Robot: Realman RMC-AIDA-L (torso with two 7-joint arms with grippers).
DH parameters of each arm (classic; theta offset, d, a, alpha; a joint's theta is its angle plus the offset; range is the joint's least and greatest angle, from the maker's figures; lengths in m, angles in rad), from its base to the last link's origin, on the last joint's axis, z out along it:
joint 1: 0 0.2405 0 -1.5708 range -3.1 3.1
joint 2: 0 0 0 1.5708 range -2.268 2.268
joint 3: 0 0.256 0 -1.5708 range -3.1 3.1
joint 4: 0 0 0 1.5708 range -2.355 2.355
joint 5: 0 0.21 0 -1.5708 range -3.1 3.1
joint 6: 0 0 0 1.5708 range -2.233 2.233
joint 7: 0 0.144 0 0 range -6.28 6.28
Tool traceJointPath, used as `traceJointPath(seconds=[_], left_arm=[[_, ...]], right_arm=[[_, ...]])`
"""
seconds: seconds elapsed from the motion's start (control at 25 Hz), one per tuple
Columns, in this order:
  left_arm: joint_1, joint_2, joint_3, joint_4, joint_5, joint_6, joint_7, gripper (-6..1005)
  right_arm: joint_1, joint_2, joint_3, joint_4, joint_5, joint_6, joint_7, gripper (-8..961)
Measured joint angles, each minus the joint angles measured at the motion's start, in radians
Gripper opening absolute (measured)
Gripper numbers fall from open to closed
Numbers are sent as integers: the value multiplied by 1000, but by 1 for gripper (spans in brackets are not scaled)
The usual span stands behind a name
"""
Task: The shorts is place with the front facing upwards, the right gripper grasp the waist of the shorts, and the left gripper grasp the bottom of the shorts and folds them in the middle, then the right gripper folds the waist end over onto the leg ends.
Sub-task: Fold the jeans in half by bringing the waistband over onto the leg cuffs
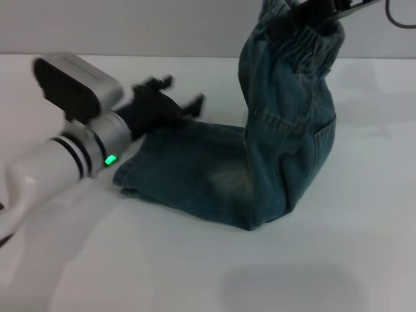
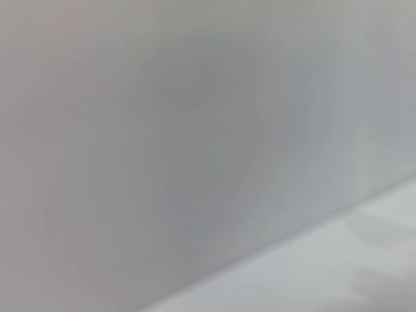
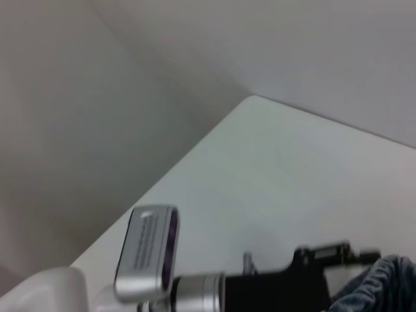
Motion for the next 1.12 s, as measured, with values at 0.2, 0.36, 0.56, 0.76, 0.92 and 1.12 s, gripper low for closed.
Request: traceJointPath(seconds=[0.2, 0.36, 0.56, 0.76, 0.92, 1.12], left_arm=[[21, 1, -125, 17, 0, 6, 29, 765], [48, 1, -188, 46, 0, 25, 43, 766], [62, 1, -201, 61, -8, 46, 87, 766], [63, -2, -202, 63, -5, 58, 94, 766], [62, -3, -202, 50, -7, 75, 95, 766], [59, -5, -197, 40, -10, 78, 95, 766]], right_arm=[[5, 16, -31, 15, 26, 35, -16, 42], [6, 37, -68, 21, 57, 74, -30, 43], [21, 74, -144, 29, 68, 120, -63, 43], [33, 104, -222, 36, 68, 186, -82, 43], [44, 116, -228, 40, 68, 212, -105, 43], [53, 134, -230, 50, 68, 268, -130, 150]])
